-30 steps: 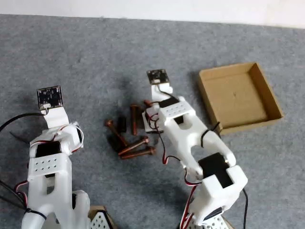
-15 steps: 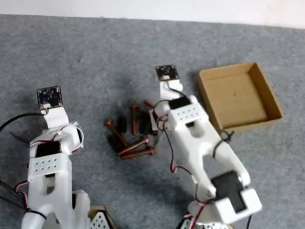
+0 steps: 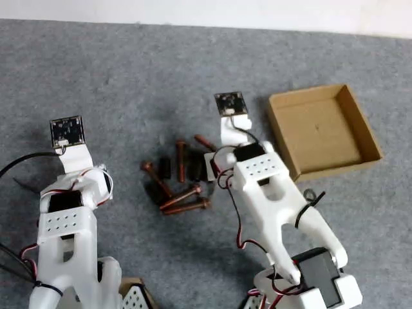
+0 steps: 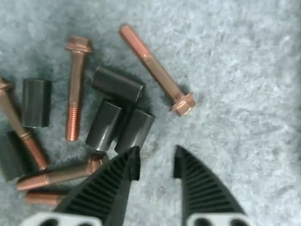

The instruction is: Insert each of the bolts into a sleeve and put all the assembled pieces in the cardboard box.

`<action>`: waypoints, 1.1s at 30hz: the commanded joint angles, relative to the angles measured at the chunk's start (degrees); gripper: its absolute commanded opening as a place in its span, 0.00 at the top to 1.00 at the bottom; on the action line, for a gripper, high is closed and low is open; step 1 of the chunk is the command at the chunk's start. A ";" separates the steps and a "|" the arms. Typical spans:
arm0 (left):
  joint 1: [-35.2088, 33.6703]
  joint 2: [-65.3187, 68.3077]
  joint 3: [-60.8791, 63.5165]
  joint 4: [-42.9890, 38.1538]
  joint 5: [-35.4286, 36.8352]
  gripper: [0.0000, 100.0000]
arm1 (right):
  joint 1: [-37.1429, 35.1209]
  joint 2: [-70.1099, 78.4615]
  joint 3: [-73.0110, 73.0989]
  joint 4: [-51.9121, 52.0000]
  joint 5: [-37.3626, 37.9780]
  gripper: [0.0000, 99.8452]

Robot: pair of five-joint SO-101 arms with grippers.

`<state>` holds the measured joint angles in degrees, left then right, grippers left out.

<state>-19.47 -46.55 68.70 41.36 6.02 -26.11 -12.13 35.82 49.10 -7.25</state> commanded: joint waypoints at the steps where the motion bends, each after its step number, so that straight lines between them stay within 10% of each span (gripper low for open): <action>1: -0.13 -0.13 -0.48 -0.88 0.44 0.89 | -1.27 -1.80 -0.48 -1.10 0.00 0.86; 33: -0.13 -0.13 -0.48 -0.88 0.44 0.89 | -1.98 7.60 -7.87 -0.04 -4.75 0.86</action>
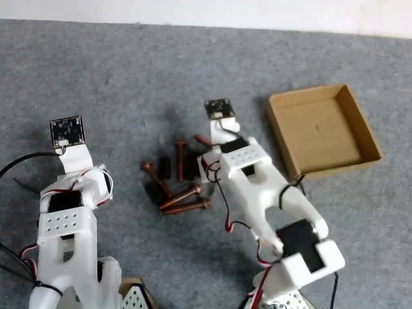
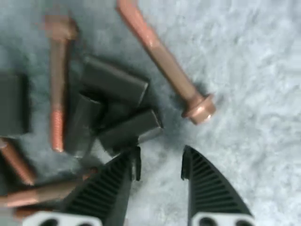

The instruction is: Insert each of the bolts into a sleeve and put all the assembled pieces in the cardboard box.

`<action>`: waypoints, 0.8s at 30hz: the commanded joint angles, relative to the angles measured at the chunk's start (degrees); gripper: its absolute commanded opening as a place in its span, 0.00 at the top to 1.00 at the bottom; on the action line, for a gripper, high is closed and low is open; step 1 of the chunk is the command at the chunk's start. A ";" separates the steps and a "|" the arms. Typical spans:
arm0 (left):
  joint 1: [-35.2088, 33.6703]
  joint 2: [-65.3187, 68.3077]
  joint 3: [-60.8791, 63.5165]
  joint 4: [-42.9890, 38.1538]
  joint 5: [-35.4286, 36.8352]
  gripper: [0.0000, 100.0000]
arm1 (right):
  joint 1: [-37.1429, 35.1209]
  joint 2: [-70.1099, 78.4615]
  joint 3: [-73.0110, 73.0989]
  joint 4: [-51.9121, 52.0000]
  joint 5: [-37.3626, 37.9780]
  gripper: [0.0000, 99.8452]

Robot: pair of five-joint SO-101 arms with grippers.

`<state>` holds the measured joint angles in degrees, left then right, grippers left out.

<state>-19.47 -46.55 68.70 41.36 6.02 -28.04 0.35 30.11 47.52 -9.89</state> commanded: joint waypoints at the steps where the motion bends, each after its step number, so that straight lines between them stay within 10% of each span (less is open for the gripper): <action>1: -0.13 -0.13 -0.48 -0.88 0.44 0.89 | 0.04 -5.41 -2.24 1.89 -2.37 0.86; 24: 1.10 -0.04 -0.48 -0.88 0.35 0.89 | -4.88 7.16 -5.41 -2.77 -8.62 0.86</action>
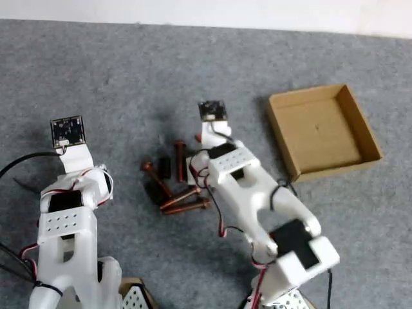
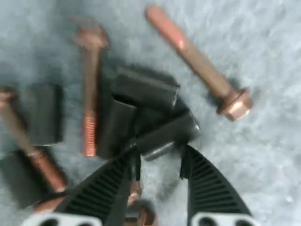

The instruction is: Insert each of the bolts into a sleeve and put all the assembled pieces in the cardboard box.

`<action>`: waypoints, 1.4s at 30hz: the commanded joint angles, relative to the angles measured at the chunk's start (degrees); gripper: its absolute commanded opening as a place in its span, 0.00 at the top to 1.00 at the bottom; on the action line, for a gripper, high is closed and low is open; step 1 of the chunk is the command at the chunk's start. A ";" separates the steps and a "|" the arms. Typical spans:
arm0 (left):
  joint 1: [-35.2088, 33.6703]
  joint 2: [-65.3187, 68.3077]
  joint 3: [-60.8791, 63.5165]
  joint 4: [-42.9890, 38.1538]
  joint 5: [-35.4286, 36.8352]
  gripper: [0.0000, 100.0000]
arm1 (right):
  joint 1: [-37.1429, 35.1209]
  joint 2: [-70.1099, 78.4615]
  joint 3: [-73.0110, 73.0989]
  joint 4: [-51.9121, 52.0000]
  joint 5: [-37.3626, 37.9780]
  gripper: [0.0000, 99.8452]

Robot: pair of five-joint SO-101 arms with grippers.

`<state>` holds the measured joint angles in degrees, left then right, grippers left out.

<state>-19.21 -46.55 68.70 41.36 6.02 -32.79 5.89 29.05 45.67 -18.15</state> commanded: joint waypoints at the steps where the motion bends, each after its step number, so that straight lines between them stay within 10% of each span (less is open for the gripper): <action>1: 0.84 -0.04 -0.48 -0.88 0.35 0.89 | -0.04 2.15 -5.41 -0.92 -0.35 0.86; 42: 0.66 -0.13 -0.40 -0.88 0.18 0.89 | 9.19 2.77 -12.35 8.13 0.00 0.86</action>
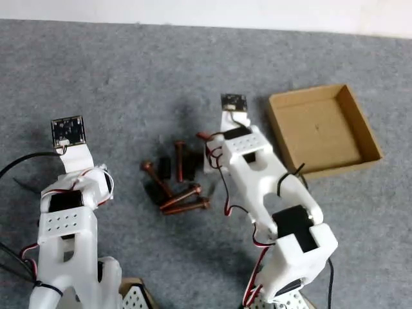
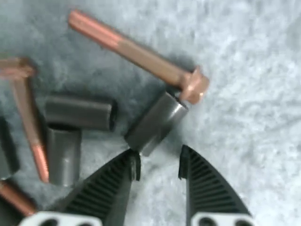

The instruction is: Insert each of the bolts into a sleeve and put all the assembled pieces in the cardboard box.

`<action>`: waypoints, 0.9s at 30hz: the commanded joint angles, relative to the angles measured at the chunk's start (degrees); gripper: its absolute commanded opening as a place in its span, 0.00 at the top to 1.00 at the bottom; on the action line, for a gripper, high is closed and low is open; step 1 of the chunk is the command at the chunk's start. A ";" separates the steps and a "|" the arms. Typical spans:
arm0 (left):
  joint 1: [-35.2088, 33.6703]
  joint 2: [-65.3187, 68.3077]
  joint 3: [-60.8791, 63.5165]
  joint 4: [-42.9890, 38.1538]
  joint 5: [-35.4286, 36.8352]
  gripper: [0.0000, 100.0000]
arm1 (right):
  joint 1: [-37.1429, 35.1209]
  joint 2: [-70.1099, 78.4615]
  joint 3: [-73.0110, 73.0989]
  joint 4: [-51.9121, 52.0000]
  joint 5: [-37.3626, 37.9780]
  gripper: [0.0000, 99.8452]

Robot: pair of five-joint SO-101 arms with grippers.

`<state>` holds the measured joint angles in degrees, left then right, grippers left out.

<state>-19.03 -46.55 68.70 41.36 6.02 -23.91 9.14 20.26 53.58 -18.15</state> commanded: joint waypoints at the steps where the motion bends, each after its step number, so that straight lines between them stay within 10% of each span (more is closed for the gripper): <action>1: 0.48 -0.13 -0.40 -0.88 0.18 0.89 | 0.31 -0.48 -4.00 0.22 0.00 0.86; 27: 0.57 -0.13 -0.40 -0.88 0.18 0.89 | 2.42 -0.40 -4.97 -1.71 6.33 0.86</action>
<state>-19.03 -46.55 68.70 41.36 6.02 -22.68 9.14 17.89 53.05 -12.70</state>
